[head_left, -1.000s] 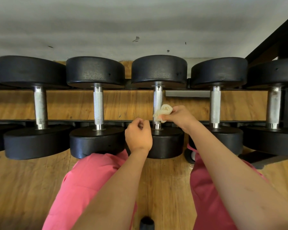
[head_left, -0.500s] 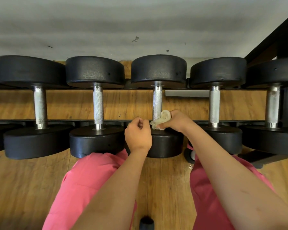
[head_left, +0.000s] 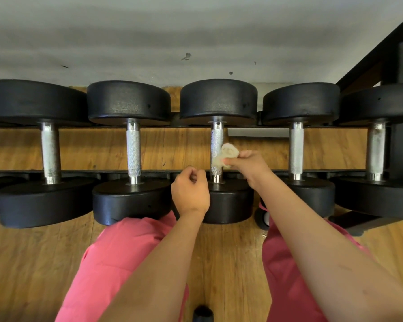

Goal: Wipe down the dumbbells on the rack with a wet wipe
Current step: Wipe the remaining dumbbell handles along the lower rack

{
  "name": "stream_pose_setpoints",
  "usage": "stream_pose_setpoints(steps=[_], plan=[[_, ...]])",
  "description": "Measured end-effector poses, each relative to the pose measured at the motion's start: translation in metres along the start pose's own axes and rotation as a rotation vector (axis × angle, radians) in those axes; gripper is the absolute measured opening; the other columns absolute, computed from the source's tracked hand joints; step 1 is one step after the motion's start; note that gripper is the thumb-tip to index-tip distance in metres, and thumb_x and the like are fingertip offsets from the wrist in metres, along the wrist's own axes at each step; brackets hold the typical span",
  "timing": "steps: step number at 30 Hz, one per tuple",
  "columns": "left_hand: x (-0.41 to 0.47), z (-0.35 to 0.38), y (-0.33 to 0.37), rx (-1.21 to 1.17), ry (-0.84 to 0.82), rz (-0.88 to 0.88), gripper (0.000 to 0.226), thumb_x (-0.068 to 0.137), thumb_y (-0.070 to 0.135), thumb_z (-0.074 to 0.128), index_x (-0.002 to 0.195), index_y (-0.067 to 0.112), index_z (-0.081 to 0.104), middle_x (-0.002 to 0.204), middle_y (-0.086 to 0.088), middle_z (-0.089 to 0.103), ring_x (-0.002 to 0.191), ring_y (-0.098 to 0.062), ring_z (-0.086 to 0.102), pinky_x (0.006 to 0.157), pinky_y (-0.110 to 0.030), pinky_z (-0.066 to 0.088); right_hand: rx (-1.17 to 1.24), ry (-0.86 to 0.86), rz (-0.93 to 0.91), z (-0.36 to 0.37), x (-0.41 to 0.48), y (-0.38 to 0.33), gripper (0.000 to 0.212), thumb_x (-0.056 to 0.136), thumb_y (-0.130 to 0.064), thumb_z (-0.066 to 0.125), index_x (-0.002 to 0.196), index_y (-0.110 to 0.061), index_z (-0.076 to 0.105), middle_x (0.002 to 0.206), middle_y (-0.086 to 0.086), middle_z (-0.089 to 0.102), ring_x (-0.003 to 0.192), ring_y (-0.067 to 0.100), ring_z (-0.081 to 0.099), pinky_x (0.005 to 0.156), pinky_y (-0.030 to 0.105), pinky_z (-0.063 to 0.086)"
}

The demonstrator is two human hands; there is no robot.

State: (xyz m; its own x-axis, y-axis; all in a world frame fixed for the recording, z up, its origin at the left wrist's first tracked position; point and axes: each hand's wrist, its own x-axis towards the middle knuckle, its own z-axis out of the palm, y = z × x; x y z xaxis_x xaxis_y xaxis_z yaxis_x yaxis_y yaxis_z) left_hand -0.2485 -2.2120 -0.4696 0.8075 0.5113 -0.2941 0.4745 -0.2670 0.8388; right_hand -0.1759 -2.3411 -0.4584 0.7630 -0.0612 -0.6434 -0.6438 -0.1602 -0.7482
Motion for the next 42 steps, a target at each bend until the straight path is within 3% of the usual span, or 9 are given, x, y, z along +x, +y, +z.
stream_pose_setpoints(steps=[3, 12, 18, 23, 27, 31, 34, 38, 42], plan=[[0.001, 0.0, 0.0, -0.002, 0.006, -0.002, 0.025, 0.09, 0.022, 0.054, 0.072, 0.008, 0.062, 0.074, -0.007, 0.068, 0.075, -0.021, 0.064, 0.071, -0.033, 0.051, 0.118, 0.069, -0.012, 0.004, 0.011, -0.013, 0.016, 0.081, -0.003, 0.075, 0.092, -0.011, 0.067, 0.109, 0.007, 0.068, 0.101, 0.015, 0.064, 0.099, 0.031, 0.049], [0.0, 0.0, -0.001, -0.001, -0.005, 0.005, 0.025, 0.092, 0.021, 0.053, 0.072, 0.007, 0.061, 0.074, -0.006, 0.067, 0.075, -0.02, 0.063, 0.072, -0.033, 0.05, 0.38, 0.154, -0.04, 0.02, 0.021, -0.045, 0.017, 0.087, -0.001, 0.067, 0.084, -0.016, 0.06, 0.086, -0.004, 0.062, 0.105, 0.017, 0.062, 0.099, 0.029, 0.048], [-0.001, -0.001, 0.003, 0.002, -0.007, -0.013, 0.024, 0.091, 0.02, 0.054, 0.073, 0.006, 0.062, 0.074, -0.007, 0.067, 0.075, -0.021, 0.062, 0.068, -0.029, 0.048, 0.153, 0.114, -0.056, 0.013, 0.013, -0.015, 0.013, 0.084, -0.013, 0.074, 0.086, -0.022, 0.065, 0.102, 0.001, 0.069, 0.104, 0.017, 0.064, 0.103, 0.039, 0.048], [-0.001, -0.002, 0.006, 0.011, -0.007, -0.034, 0.024, 0.09, 0.021, 0.052, 0.073, 0.006, 0.062, 0.076, -0.006, 0.068, 0.076, -0.021, 0.063, 0.07, -0.032, 0.049, -0.079, 0.017, -0.043, 0.004, -0.009, 0.009, 0.026, 0.08, -0.011, 0.078, 0.103, -0.004, 0.068, 0.107, 0.008, 0.07, 0.093, 0.013, 0.064, 0.082, 0.023, 0.052], [-0.004, -0.002, 0.008, 0.075, -0.036, -0.02, 0.027, 0.091, 0.022, 0.048, 0.075, 0.005, 0.062, 0.077, -0.009, 0.066, 0.078, -0.026, 0.061, 0.073, -0.042, 0.052, -0.514, -0.04, -0.098, 0.002, -0.02, 0.01, 0.029, 0.078, -0.015, 0.08, 0.103, -0.004, 0.071, 0.097, 0.006, 0.069, 0.089, 0.015, 0.061, 0.076, 0.027, 0.047], [-0.003, -0.013, 0.021, 0.25, -0.144, 0.029, 0.015, 0.094, 0.023, 0.054, 0.1, 0.014, 0.063, 0.101, -0.001, 0.068, 0.1, -0.023, 0.061, 0.097, -0.042, 0.046, -0.49, 0.035, -0.173, 0.001, -0.03, 0.009, 0.032, 0.079, -0.015, 0.079, 0.107, -0.005, 0.068, 0.097, 0.005, 0.066, 0.096, 0.021, 0.063, 0.074, 0.028, 0.044], [-0.009, -0.03, 0.043, 0.021, -0.237, 0.085, 0.031, 0.093, 0.016, 0.061, 0.124, 0.016, 0.055, 0.117, 0.003, 0.058, 0.111, -0.013, 0.055, 0.097, -0.025, 0.042, -0.316, 0.048, -0.224, -0.01, -0.047, 0.003, 0.034, 0.078, -0.015, 0.079, 0.108, -0.008, 0.064, 0.102, 0.002, 0.066, 0.096, 0.019, 0.062, 0.084, 0.032, 0.049], [-0.019, -0.058, 0.064, -0.139, -0.478, 0.201, 0.042, 0.09, 0.017, 0.067, 0.13, 0.022, 0.053, 0.119, 0.015, 0.055, 0.117, -0.007, 0.053, 0.098, -0.019, 0.042, -0.02, -0.277, -0.252, -0.023, -0.076, -0.003, 0.031, 0.083, -0.008, 0.073, 0.113, -0.011, 0.068, 0.108, 0.006, 0.071, 0.102, 0.019, 0.067, 0.084, 0.029, 0.054], [-0.02, -0.069, 0.073, -0.174, -0.711, 0.211, 0.058, 0.076, 0.027, 0.079, 0.129, 0.024, 0.056, 0.124, 0.008, 0.062, 0.112, -0.005, 0.061, 0.092, -0.023, 0.052, -0.049, -0.413, -0.266, -0.02, -0.099, -0.009, 0.02, 0.089, -0.008, 0.068, 0.108, -0.009, 0.07, 0.097, 0.004, 0.073, 0.088, 0.011, 0.068, 0.076, 0.022, 0.054]])
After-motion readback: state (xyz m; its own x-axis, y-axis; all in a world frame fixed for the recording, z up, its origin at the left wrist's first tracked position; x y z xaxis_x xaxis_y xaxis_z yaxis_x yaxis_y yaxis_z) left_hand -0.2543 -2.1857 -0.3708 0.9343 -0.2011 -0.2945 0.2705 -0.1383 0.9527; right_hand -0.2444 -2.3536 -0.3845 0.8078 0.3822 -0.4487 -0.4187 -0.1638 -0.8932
